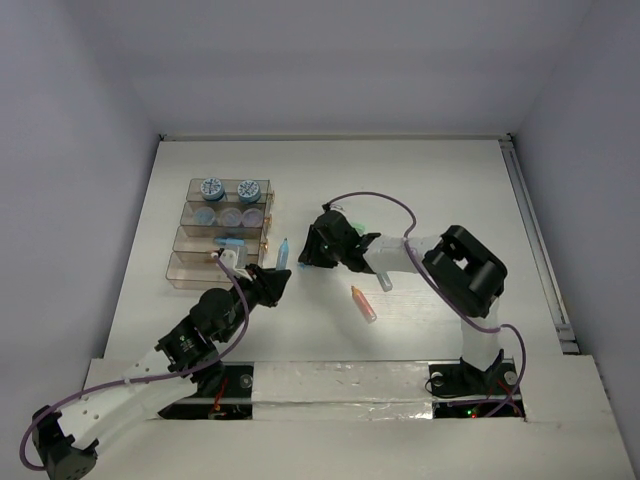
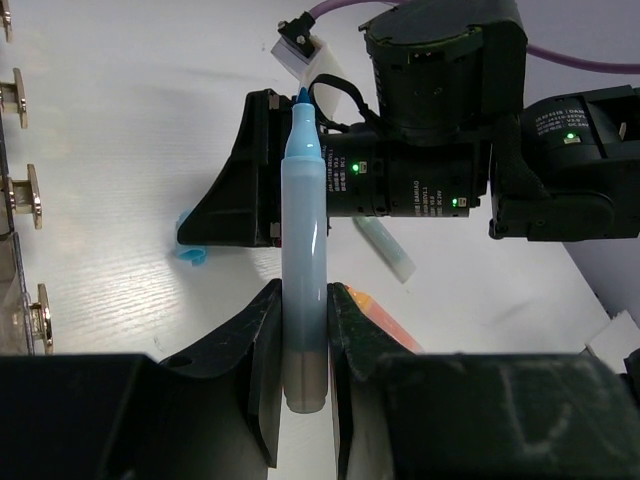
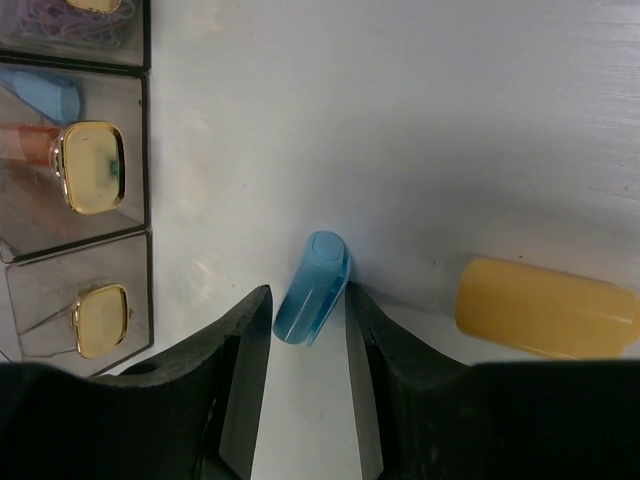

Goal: Sort the stationery into containers
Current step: Close the pen cap on the pen.

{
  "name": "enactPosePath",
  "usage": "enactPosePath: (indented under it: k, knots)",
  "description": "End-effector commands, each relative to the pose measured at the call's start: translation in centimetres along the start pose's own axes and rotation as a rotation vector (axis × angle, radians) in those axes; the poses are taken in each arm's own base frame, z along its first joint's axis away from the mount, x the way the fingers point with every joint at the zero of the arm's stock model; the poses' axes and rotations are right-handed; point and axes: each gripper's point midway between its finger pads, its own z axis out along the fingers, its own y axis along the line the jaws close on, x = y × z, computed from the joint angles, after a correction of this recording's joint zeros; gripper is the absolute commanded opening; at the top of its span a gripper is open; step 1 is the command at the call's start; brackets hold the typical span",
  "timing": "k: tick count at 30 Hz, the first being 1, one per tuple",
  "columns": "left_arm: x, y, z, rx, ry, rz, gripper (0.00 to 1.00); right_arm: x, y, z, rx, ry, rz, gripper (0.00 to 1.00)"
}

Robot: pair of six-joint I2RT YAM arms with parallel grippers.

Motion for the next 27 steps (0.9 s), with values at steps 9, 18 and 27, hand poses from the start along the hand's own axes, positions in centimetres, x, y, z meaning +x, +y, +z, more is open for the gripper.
enactPosePath:
  k: [9,18,27]
  knots:
    - [0.5,-0.4,0.2,0.035,0.0,0.006,0.0,0.2,-0.2,1.1,0.026,0.012,-0.015,0.17]
    - [0.5,-1.4,0.3,0.079,0.008,-0.032,0.0,-4.2,2.9,-3.0,-0.101,-0.113,-0.079,0.0]
    - [1.6,-3.2,2.2,0.141,0.052,-0.071,0.0,-11.1,6.4,-13.0,-0.304,-0.36,-0.08,0.0]
